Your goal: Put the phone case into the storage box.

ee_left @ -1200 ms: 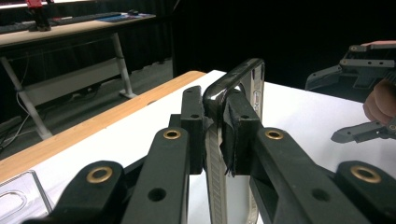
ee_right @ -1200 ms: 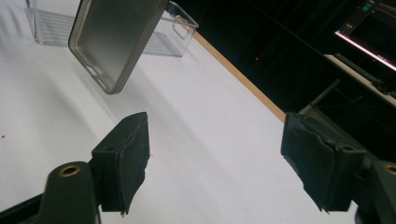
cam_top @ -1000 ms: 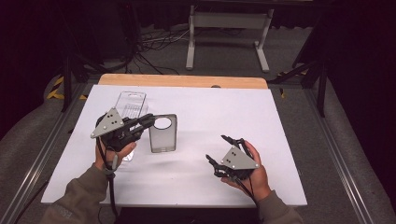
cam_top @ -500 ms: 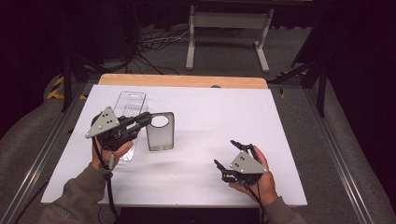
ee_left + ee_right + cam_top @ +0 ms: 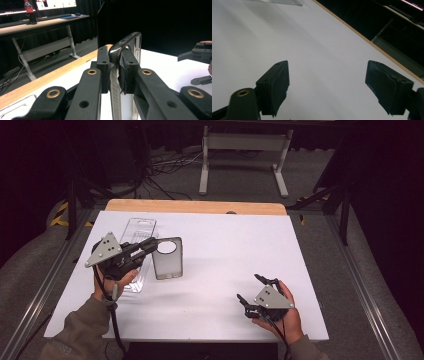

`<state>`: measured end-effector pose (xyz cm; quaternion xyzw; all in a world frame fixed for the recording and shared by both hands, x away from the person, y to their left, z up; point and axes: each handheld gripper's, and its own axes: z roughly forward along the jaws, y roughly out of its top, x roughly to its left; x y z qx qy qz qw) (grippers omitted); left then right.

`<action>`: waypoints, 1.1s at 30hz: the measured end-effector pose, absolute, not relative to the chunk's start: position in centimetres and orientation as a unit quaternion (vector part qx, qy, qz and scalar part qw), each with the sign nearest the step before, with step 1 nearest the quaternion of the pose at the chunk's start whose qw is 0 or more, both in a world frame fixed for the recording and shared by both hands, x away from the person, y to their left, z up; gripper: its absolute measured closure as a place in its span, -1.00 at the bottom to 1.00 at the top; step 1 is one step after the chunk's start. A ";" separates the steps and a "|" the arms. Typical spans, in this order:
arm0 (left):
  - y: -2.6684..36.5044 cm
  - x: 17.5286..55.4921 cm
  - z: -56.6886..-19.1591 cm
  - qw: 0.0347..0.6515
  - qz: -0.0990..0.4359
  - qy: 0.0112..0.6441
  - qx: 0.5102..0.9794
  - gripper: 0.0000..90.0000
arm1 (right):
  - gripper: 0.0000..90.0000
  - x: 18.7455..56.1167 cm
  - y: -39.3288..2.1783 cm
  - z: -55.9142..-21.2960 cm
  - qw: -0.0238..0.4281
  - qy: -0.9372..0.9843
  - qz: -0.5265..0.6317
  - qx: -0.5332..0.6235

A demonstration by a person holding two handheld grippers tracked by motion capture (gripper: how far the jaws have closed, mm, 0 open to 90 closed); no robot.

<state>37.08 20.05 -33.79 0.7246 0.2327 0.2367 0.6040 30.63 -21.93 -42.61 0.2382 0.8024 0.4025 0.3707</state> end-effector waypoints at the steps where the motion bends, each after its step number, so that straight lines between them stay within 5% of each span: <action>1: 20.1 37.1 -33.8 0.604 0.237 0.233 0.725 0.78 | -0.55 30.6 -21.9 -42.6 0.371 0.802 0.403 0.238; 33: 23.6 37.9 -32.8 0.615 0.258 0.254 0.701 0.79 | -0.56 31.1 -22.7 -43.0 0.360 0.797 0.409 0.260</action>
